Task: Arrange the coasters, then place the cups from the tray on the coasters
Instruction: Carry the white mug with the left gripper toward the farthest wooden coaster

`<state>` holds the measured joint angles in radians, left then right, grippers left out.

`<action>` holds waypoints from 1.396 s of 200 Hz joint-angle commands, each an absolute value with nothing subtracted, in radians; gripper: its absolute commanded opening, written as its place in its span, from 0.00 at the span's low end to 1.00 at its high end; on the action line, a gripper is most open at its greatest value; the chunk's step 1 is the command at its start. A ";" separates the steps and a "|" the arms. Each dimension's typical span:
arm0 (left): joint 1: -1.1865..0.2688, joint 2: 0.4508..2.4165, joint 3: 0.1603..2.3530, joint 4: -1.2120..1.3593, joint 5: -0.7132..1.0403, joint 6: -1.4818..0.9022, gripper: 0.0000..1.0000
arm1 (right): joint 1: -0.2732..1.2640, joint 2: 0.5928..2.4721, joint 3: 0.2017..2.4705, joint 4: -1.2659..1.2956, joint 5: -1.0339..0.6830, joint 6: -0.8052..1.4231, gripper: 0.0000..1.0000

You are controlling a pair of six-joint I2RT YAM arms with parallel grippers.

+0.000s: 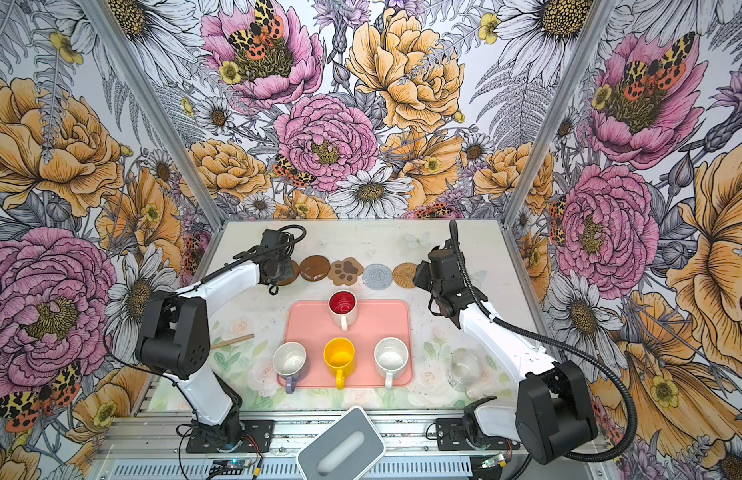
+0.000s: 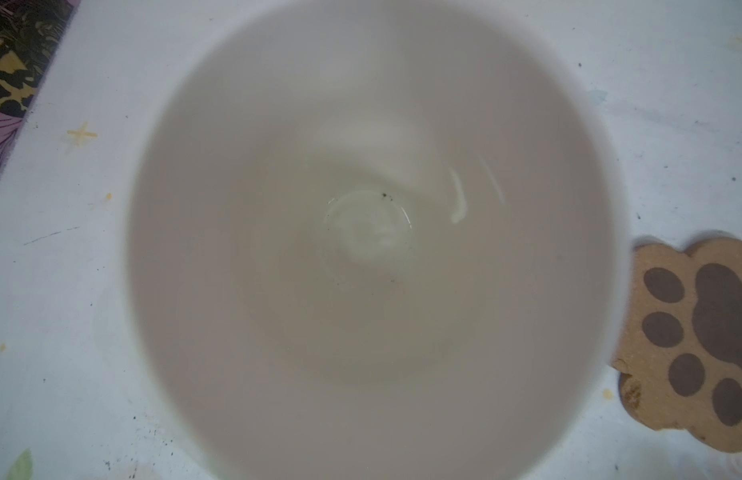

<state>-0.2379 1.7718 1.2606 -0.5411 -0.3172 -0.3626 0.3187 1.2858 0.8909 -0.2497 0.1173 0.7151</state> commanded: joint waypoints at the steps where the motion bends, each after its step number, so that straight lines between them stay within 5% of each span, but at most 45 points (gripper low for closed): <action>1: -0.227 1.775 1.301 -0.474 -0.309 -0.367 0.00 | 0.311 1.301 0.897 -0.239 0.106 0.715 0.55; 279: -0.215 1.850 1.294 -0.457 -0.306 -0.397 0.00 | 0.305 1.285 0.886 -0.238 0.106 0.714 0.54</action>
<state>-0.2249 1.8542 1.2755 -0.4957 -0.3012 -0.3862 0.3122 1.2915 0.8909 -0.2497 0.1066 0.7147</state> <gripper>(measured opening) 0.150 0.544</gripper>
